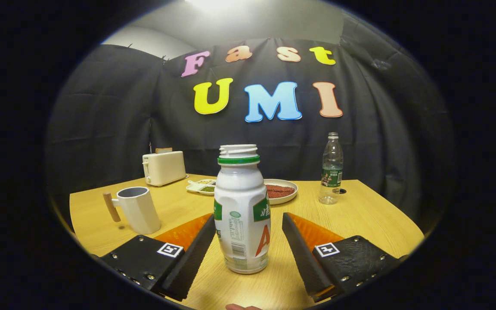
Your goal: Take the bottle from table, then pour the juice into the cup, finally place the bottle on the coaster
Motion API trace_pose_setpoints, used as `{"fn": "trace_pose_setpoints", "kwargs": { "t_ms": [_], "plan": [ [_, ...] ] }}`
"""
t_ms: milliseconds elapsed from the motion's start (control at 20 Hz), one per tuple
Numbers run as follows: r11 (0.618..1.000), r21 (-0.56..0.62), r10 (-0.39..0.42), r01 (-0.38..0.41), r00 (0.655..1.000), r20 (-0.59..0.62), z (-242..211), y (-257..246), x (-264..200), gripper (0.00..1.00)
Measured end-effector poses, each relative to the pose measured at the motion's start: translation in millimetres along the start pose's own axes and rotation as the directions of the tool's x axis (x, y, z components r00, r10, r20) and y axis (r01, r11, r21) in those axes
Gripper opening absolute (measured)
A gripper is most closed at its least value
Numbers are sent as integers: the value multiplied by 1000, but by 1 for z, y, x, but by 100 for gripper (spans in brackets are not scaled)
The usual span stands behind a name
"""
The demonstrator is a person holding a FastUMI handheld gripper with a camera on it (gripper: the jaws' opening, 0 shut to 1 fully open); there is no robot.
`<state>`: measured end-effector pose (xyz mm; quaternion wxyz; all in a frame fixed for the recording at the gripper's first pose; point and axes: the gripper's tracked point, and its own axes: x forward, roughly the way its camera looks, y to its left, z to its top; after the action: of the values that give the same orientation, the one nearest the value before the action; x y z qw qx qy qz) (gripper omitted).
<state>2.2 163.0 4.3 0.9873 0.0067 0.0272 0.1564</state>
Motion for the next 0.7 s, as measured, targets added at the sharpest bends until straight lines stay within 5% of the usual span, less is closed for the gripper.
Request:
{"fn": "trace_pose_setpoints", "kwargs": {
  "t_ms": [250, 400, 700],
  "plan": [
    [1000, -16, -24, 23, 999, -39, -13, 2, 17, 95],
    [999, -26, -38, 38, 999, -26, -9, 6, 18, 75],
    [982, -169, -85, 81, 996, -17, 9, 13, 14, 71]
  ]
}}
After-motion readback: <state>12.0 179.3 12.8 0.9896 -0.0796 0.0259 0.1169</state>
